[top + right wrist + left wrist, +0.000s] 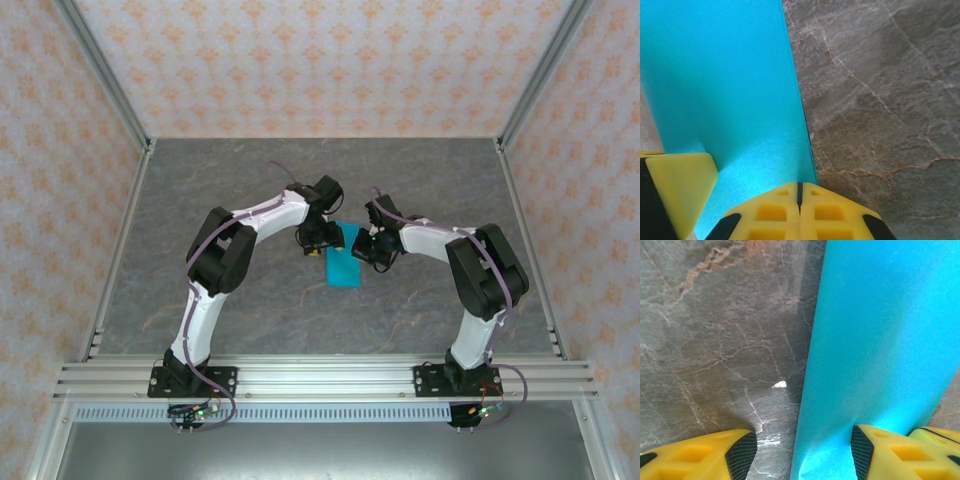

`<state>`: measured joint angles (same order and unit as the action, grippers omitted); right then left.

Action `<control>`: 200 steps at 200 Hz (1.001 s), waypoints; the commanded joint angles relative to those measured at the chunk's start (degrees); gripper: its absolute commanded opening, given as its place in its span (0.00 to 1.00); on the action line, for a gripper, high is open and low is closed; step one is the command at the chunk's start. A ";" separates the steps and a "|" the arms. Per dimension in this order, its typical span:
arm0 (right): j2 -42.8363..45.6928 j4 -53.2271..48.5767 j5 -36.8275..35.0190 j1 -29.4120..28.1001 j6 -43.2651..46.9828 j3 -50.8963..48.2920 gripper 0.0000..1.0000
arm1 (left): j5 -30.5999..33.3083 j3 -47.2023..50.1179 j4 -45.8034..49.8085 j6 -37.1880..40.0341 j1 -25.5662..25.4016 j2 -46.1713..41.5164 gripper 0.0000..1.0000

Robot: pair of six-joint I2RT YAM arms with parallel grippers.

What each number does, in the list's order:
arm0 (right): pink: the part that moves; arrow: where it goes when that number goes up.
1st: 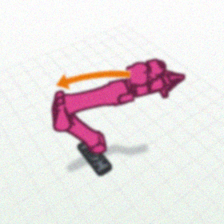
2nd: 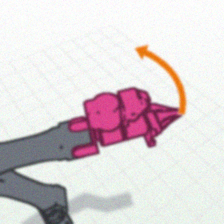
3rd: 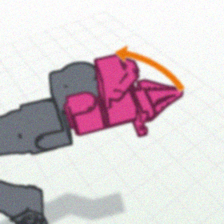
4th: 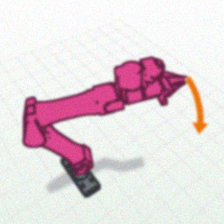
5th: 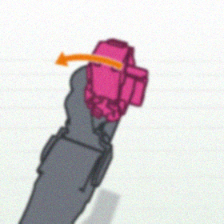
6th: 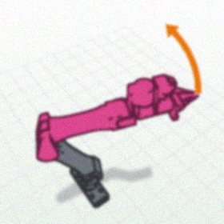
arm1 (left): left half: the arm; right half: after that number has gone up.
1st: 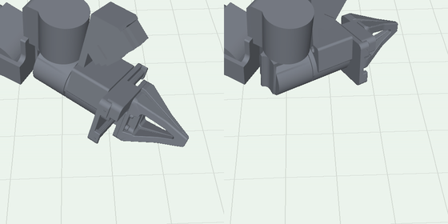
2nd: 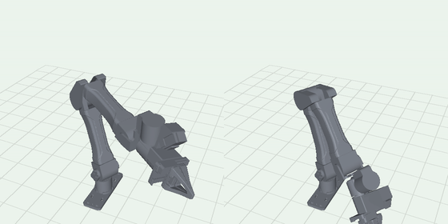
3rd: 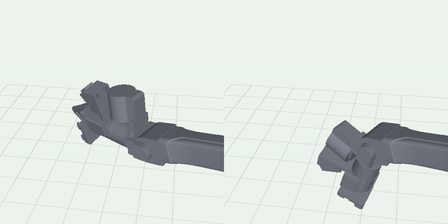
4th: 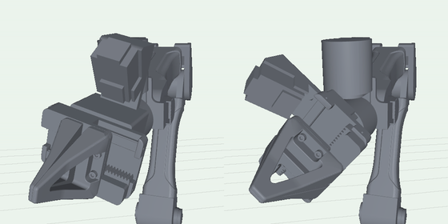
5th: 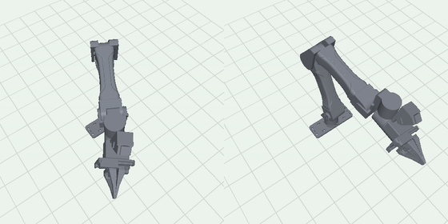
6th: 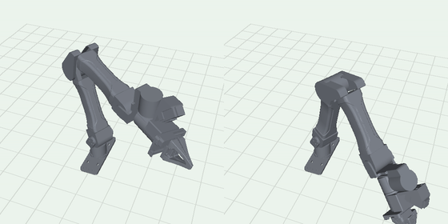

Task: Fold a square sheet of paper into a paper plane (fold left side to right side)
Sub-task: Hold the square sheet of paper at the center of the table, then first fold the square sheet of paper in half at the center of the table.

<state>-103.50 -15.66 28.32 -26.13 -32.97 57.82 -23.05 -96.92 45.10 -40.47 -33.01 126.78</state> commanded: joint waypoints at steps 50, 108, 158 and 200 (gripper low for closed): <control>-5.51 -8.14 -4.02 -0.42 1.02 -0.35 0.05 | -2.88 11.00 -10.71 -0.05 2.43 -6.28 0.63; -5.84 -9.12 -4.44 -0.41 1.48 0.52 0.05 | -7.83 14.61 -15.09 -0.02 2.78 -8.86 0.48; -5.86 -9.68 -4.80 -0.46 1.64 0.54 0.05 | -3.24 14.79 -13.50 0.92 3.13 -12.41 0.52; -6.03 -9.75 -4.63 -0.41 1.74 0.80 0.05 | -6.20 16.49 -18.67 0.66 3.15 -16.12 0.55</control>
<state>-104.97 -19.18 28.38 -26.13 -32.27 60.36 -28.51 -81.47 29.91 -40.47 -29.93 114.56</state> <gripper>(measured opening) 0.062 0.564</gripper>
